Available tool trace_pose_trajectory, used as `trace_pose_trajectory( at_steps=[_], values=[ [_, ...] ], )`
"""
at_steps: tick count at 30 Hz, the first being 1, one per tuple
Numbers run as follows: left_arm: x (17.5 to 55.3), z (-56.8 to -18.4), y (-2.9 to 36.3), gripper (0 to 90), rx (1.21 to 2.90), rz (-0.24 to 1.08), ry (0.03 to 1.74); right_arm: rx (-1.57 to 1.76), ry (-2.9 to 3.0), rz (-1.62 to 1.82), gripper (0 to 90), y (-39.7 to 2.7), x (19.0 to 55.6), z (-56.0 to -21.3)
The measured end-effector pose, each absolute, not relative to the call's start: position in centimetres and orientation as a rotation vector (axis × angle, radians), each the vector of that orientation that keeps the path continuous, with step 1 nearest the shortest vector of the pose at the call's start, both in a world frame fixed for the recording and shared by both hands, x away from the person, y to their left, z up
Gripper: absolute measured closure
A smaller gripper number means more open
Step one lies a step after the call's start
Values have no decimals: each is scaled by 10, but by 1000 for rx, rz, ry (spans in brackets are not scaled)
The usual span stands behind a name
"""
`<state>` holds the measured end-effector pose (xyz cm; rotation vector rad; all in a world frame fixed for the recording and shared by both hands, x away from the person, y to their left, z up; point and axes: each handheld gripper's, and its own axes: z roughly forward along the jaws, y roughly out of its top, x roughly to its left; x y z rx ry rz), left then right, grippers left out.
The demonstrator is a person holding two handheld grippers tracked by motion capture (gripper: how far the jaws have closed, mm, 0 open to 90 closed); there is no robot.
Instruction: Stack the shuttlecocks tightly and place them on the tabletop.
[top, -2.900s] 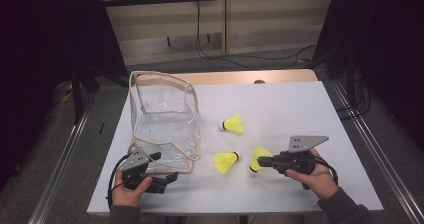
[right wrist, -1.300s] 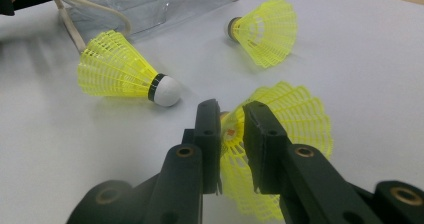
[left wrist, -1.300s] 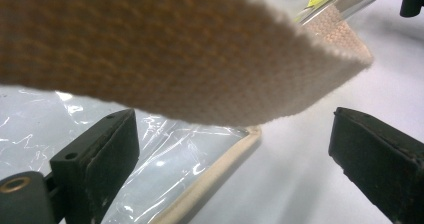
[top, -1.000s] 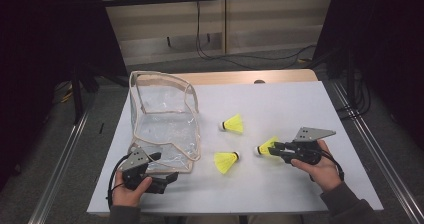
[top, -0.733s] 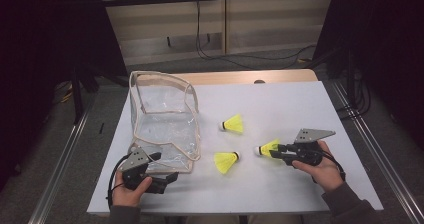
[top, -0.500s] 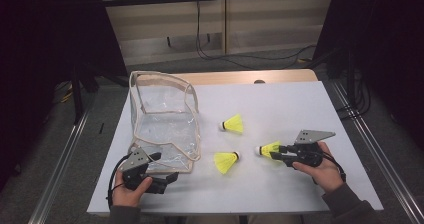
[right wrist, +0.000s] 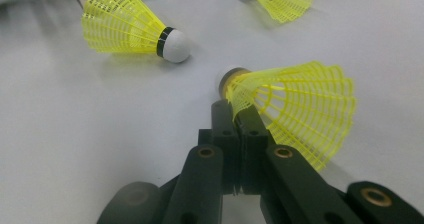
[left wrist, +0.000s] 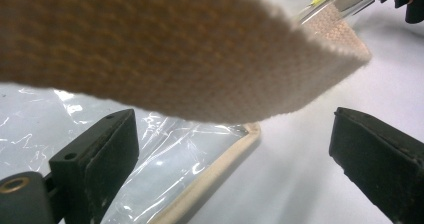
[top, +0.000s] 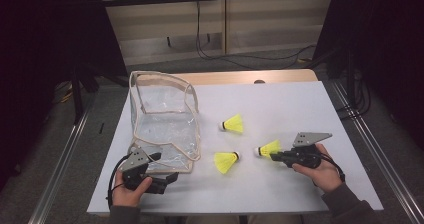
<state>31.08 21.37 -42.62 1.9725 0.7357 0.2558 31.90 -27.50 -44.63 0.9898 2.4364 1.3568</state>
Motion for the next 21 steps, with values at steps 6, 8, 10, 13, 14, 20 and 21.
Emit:
trace_pose_trajectory(
  at_steps=[6,8,10,13,14,20,21],
  values=[
    [310,-426,214,55,1972,255,735,1024,2389,1421,891,-278,321,-444],
    [310,-426,214,55,1971,254,737,1030,2369,1436,891,-279,323,-443],
    [310,-426,214,55,1970,254,739,1042,2351,1452,892,-280,324,-442],
    [310,-426,214,53,1970,255,738,1046,2337,1466,891,-281,326,-441],
    [309,-426,214,54,1964,252,740,1053,2329,1476,892,-281,327,-441],
    [308,-426,214,54,1962,253,743,1053,2314,1492,892,-277,330,-440],
    [308,-426,214,53,1963,254,743,1050,2312,1495,892,-277,330,-440]
  ],
)
